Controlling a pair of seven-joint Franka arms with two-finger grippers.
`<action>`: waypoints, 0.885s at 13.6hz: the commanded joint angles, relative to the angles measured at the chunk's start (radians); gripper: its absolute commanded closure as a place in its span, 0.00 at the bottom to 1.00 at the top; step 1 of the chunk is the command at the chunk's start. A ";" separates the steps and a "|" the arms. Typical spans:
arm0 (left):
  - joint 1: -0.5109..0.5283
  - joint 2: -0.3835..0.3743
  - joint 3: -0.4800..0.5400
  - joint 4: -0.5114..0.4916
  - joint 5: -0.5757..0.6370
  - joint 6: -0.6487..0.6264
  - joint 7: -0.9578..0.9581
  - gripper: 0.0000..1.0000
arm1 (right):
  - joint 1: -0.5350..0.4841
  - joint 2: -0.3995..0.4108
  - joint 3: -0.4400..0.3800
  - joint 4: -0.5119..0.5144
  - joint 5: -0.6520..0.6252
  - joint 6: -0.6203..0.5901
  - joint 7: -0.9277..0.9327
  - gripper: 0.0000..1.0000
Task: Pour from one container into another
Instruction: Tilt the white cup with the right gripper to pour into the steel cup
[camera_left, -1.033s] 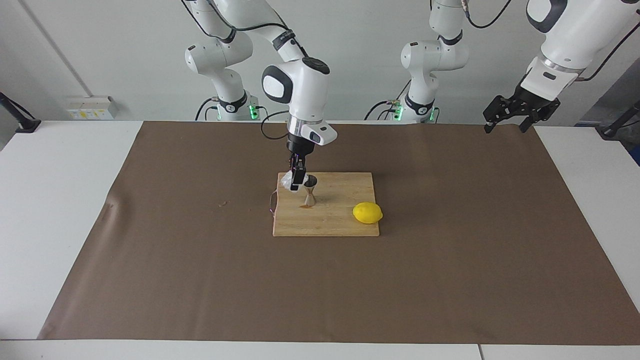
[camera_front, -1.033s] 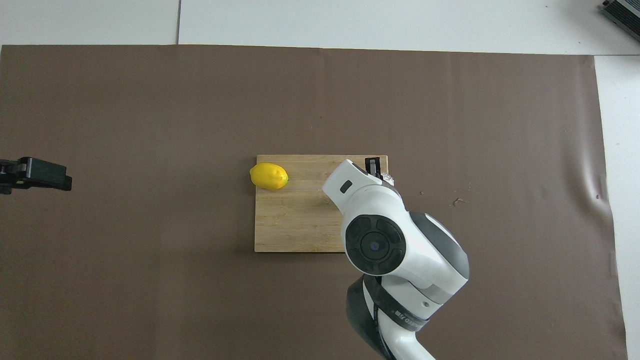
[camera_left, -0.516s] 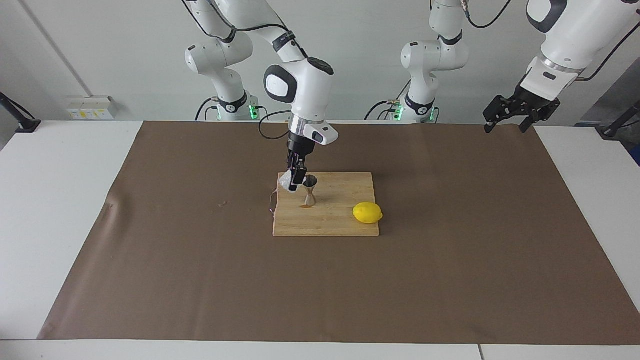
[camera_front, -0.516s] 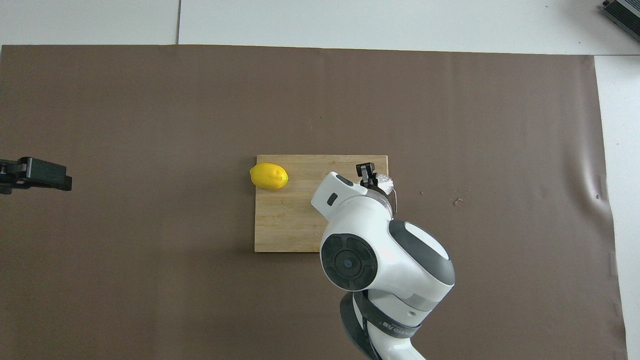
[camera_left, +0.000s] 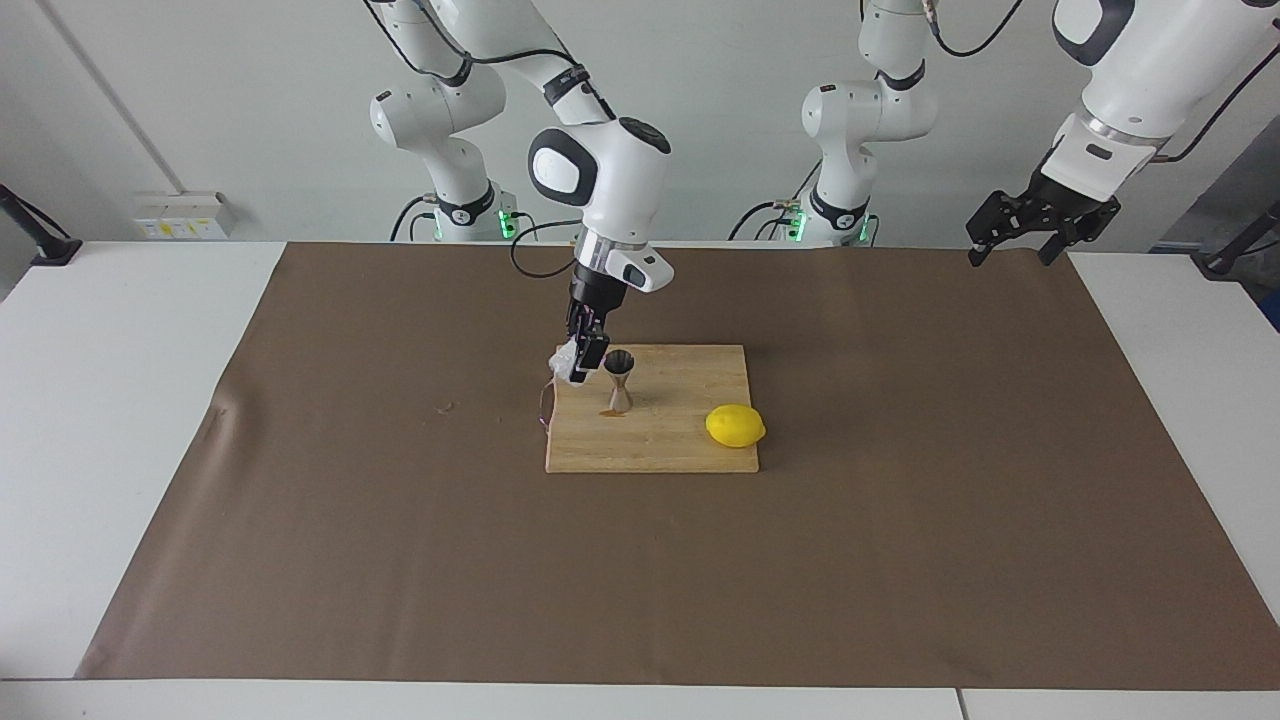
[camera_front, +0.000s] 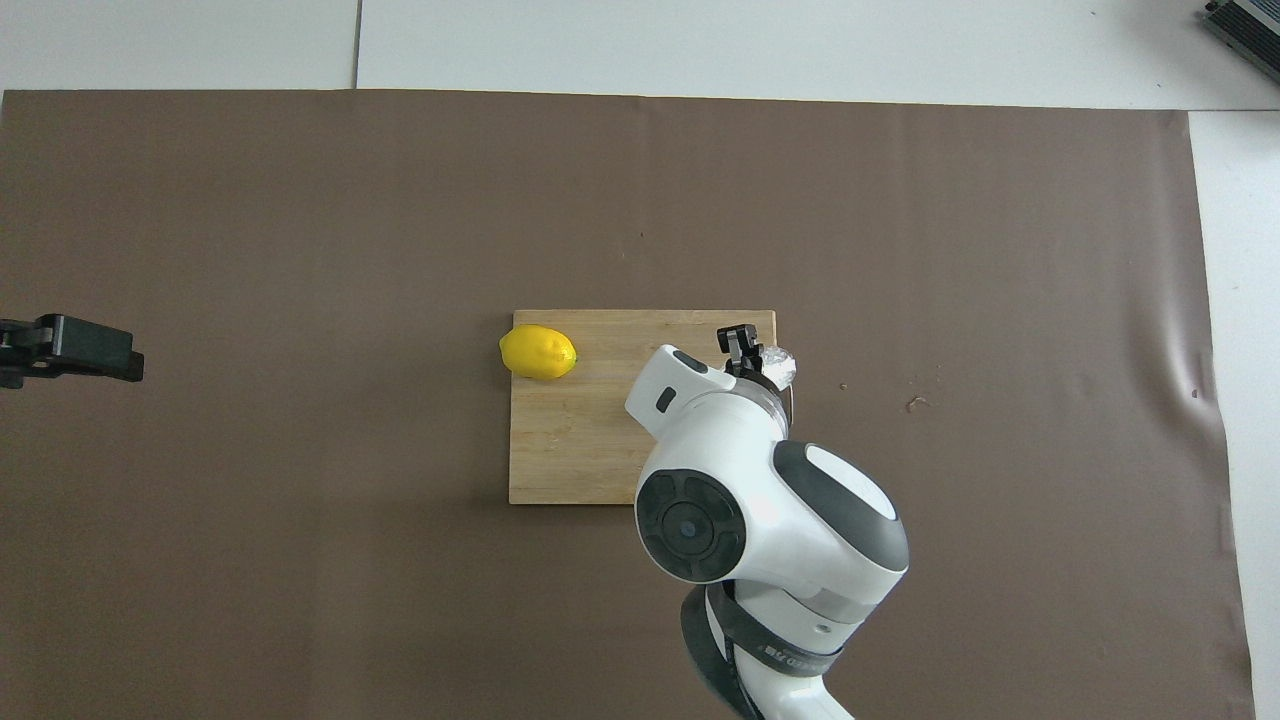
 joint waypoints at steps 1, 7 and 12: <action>0.007 -0.015 -0.007 -0.007 0.016 -0.013 0.002 0.00 | 0.003 0.000 0.015 0.021 -0.036 -0.042 0.022 1.00; 0.007 -0.015 -0.007 -0.007 0.016 -0.012 0.002 0.00 | 0.037 0.031 0.015 0.065 -0.062 -0.079 0.022 1.00; 0.007 -0.015 -0.007 -0.007 0.016 -0.012 0.002 0.00 | 0.039 0.034 0.015 0.065 -0.092 -0.082 0.014 1.00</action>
